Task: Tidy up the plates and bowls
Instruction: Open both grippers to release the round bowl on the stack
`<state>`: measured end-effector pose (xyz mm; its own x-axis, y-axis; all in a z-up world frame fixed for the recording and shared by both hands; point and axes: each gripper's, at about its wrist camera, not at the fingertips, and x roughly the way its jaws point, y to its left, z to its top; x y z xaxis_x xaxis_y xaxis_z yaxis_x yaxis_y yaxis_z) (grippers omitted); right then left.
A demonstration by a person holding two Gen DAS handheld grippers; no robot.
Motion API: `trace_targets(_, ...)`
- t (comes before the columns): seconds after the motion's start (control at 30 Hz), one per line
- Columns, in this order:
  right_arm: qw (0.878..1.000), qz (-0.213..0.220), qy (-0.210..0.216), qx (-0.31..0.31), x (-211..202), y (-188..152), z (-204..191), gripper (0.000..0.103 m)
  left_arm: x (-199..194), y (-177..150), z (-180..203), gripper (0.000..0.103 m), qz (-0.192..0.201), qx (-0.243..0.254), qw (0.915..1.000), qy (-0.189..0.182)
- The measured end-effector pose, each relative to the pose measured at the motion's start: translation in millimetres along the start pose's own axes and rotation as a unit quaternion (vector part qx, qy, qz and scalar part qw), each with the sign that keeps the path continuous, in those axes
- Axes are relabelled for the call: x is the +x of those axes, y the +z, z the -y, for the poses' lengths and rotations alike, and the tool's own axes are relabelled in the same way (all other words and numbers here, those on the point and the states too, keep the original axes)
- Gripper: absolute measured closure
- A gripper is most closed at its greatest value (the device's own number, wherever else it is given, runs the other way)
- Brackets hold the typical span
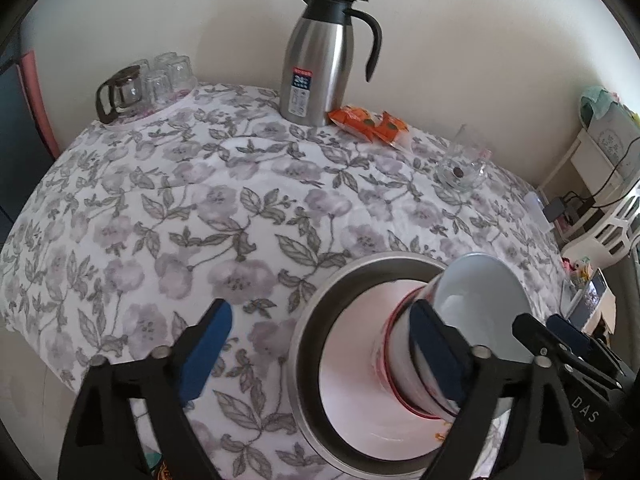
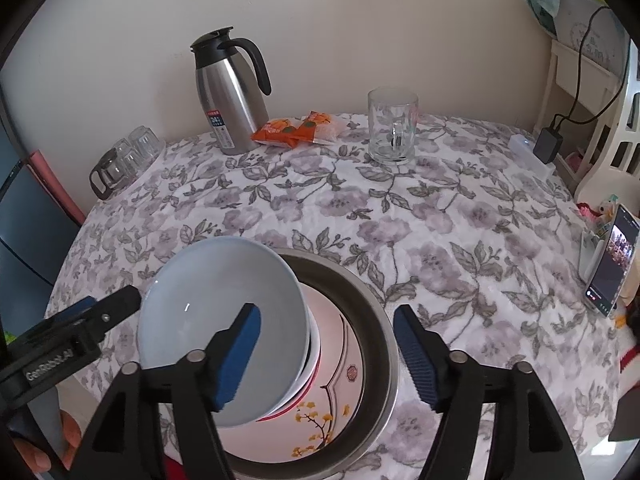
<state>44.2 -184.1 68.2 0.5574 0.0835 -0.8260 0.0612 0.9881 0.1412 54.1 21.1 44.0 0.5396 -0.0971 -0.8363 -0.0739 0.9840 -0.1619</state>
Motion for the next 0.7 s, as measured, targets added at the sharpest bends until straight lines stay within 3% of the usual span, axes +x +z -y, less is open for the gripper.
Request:
trace_targets(0.1, 1.0, 0.002, -0.002, 0.0, -0.1, -1.3, 0.0, 0.005, -2.1, -2.6, -5.0, 0.01, 0.005, -0.007, 0.9999, 0.009)
trace_targets(0.17, 1.0, 0.007, -0.002, 0.0, -2.2, -4.1, 0.8, 0.0, -3.0, -5.6, -7.5, 0.005, 0.004, -0.009, 0.9999, 0.011)
trace_targets(0.43, 1.0, 0.023, -0.002, 0.0, -14.6, -22.7, 7.5, 0.0, -13.8, -28.3, -8.2, 0.004, 0.015, -0.003, 0.9998, 0.012)
trace_targets(0.7, 1.0, 0.026, -0.002, -0.006, -26.3, -49.7, 15.4, 0.0, -22.9, -53.1, 0.5, 0.004, -0.003, 0.014, 0.9999, -0.003)
